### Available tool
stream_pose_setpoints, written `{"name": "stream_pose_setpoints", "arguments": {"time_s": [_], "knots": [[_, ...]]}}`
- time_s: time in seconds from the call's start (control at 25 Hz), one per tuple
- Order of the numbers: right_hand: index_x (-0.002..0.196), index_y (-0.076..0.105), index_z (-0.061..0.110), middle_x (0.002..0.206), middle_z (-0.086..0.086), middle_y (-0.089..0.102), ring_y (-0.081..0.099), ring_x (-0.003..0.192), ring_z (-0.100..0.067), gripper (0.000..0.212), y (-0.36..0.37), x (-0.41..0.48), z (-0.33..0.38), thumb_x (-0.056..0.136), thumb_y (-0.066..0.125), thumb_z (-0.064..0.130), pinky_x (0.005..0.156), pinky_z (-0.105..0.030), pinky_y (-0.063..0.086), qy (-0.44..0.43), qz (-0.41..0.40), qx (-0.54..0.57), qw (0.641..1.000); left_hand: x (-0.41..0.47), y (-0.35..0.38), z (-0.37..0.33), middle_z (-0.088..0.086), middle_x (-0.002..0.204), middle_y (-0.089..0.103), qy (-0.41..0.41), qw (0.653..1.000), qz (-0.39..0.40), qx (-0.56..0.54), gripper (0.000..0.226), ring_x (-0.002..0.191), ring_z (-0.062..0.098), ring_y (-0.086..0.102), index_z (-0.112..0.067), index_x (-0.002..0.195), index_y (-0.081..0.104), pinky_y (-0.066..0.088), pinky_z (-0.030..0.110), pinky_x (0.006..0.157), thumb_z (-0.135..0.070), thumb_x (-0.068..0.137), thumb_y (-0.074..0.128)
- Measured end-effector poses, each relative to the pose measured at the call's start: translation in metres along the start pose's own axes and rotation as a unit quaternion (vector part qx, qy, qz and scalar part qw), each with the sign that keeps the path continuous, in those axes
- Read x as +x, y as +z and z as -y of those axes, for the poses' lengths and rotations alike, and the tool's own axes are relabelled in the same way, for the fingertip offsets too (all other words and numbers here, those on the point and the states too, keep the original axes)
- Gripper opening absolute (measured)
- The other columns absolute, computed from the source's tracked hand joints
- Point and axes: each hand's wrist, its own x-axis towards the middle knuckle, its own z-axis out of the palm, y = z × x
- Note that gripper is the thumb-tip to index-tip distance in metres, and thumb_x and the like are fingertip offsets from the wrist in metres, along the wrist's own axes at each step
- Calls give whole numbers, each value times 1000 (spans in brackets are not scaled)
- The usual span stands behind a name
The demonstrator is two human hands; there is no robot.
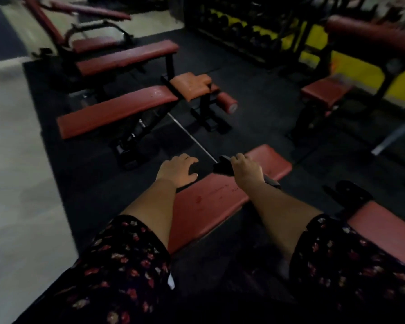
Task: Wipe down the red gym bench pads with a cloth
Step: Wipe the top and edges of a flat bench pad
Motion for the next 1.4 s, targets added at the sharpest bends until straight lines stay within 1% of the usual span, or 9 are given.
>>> {"name": "stream_pose_setpoints", "arguments": {"time_s": [0.24,0.44,0.76,0.88,1.0,1.08,1.16,1.24,1.4], "knots": [[126,49,9,124,-9,51,49,117,-30,35,10,-4,-99,92,50,2,89,-42,47,75,14,18,997,60,4,-83,0,144,41,43,998,24,29,58,126,24,46,-31,146,38,41,40,93,-49,93,53],[124,51,9,122,-8,51,49,115,-29,34,17,-2,-142,90,53,1,89,-40,46,112,31,24,993,89,7,-124,-1,144,42,70,997,32,26,55,127,23,45,-30,144,40,39,39,96,-47,93,52],[124,53,14,124,-7,51,51,116,-28,33,43,14,-185,91,57,11,89,-42,46,160,94,28,982,150,33,-144,1,141,43,99,992,79,17,56,126,24,46,-30,144,41,39,40,98,-48,92,52],[125,52,13,126,-6,50,49,119,-27,31,44,35,-198,94,53,11,91,-40,44,191,100,15,976,188,42,-142,1,140,44,110,989,94,-4,57,125,26,47,-29,143,42,42,44,99,-49,91,55],[124,53,18,124,-3,49,47,119,-24,34,48,63,-204,90,57,12,92,-43,40,212,105,-2,972,223,48,-132,1,141,44,117,988,102,-5,58,125,26,48,-28,143,42,42,44,99,-50,91,55],[125,51,23,123,-1,46,43,118,-23,40,60,82,-205,88,59,13,90,-50,40,240,109,36,964,244,56,-122,0,140,45,115,987,107,-11,58,125,25,48,-30,143,42,42,44,99,-50,90,55],[132,45,27,126,-2,41,38,118,-25,49,79,95,-207,86,60,14,88,-55,44,279,104,123,947,261,67,-115,0,139,46,118,986,114,-8,58,124,24,48,-30,143,43,42,44,98,-50,89,55],[135,43,26,132,-6,35,34,116,-29,55,100,102,-213,85,60,12,86,-51,48,299,92,205,928,278,80,-110,0,138,47,124,985,119,1,59,123,23,49,-30,143,43,43,43,96,-50,90,55],[143,31,42,134,-7,29,32,116,-31,70,146,108,-228,85,58,15,90,-51,47,274,124,213,930,312,114,-102,-1,136,47,126,986,112,2,58,121,22,50,-31,144,41,44,41,94,-50,91,54]]}}
